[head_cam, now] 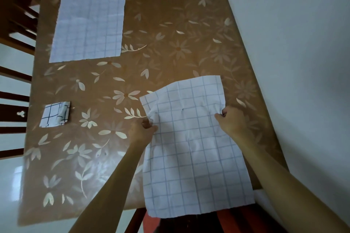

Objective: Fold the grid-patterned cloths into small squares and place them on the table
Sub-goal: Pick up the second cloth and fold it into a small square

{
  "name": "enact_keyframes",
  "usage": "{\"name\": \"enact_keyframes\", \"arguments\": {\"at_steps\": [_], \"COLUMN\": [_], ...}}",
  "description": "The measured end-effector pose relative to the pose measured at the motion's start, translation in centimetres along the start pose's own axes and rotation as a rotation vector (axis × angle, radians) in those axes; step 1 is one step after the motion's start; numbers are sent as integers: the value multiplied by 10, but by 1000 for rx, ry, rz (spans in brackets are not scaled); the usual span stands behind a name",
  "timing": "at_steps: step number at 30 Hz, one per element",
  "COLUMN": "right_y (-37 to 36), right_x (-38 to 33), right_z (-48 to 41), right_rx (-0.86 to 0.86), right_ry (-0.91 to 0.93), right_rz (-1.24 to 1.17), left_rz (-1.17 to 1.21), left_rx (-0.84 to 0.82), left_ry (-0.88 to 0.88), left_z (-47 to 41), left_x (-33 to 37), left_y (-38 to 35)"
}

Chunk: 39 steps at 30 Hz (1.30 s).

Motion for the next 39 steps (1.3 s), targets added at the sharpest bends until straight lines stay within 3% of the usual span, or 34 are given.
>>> {"name": "enact_keyframes", "arguments": {"at_steps": [6,11,14,21,26,32,39], "right_y": [13,45,66,136,190,243,293], "right_x": [12,10,-1,-35,-68,-103,-125], "right_z": [21,57,91,180,237,287,319], "right_rx": [13,-129,-144,133,349,545,717], "right_ry": [87,224,278,310,449,584,679], "right_rz": [-139,-426,-420,-404,-430,-410,-226], "left_rz": [84,293,343,289,266,259,186], "left_rx": [-69,-190,-187,-239,-214,-295,-76], "left_ry": [-147,-368,-466,-820,-1053,-1215,-1473], "left_z": [14,37,56,94,134,173,215], "left_x": [14,30,45,83,113,148,186], "left_y": [25,60,86,159,212,267,324]}}
Point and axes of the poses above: each hand's wrist, its own z-axis away from the middle knuckle, its own y-axis out of the back of the hand, x = y × z, the point moved 3 cm from there along -z, towards the middle knuckle, and after that the axes turned 5 degrees about z, right-handed, at the moved point
